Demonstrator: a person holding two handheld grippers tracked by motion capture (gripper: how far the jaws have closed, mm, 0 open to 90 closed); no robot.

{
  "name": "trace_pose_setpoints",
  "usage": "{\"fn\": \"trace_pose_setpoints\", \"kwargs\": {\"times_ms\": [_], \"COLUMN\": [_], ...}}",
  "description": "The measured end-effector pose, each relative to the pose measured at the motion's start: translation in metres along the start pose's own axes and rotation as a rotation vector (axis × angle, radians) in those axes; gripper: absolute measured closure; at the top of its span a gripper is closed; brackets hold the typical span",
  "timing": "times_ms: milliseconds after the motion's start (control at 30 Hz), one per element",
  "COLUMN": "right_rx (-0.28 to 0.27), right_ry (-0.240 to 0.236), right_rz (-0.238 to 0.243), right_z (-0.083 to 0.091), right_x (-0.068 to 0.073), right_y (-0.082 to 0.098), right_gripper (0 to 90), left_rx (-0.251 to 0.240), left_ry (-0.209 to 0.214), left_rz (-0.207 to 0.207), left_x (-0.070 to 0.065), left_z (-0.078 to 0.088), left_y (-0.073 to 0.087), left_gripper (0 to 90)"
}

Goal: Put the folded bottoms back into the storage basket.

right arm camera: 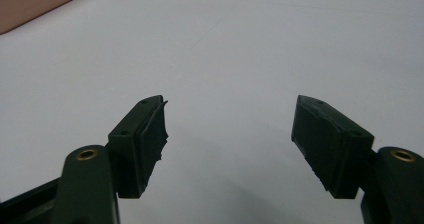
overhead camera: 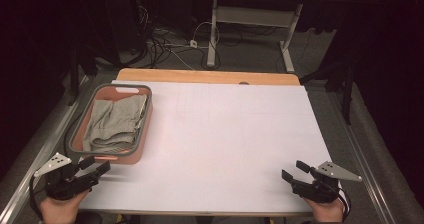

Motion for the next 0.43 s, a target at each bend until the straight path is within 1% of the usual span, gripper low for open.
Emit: {"fn": "trace_pose_setpoints", "kwargs": {"times_ms": [100, 433], "right_rx": [0.001, 0.001], "right_ry": [-0.002, -0.004], "right_rz": [0.003, 0.006], "right_z": [-0.0003, -0.0006], "right_x": [0.0001, 0.0008], "right_y": [0.0, -0.0003], "right_gripper": [30.4, 30.4], "left_rx": [-0.002, -0.015], "left_ry": [0.0, 0.003], "left_rz": [0.004, -0.004], "left_x": [0.0003, -0.0016], "left_z": [-0.0002, 0.001], "left_y": [-0.0001, -0.0006], "left_gripper": [31.0, 31.0]}}
Point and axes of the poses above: each handheld gripper's, and its own axes: z roughly backward along the jaws, y roughly out of its underside, x roughly to its left, the point moved 9 cm from there along -z, roughly forward along the jaws, and after that the axes turned 5 degrees about y, right-handed, at the moved point
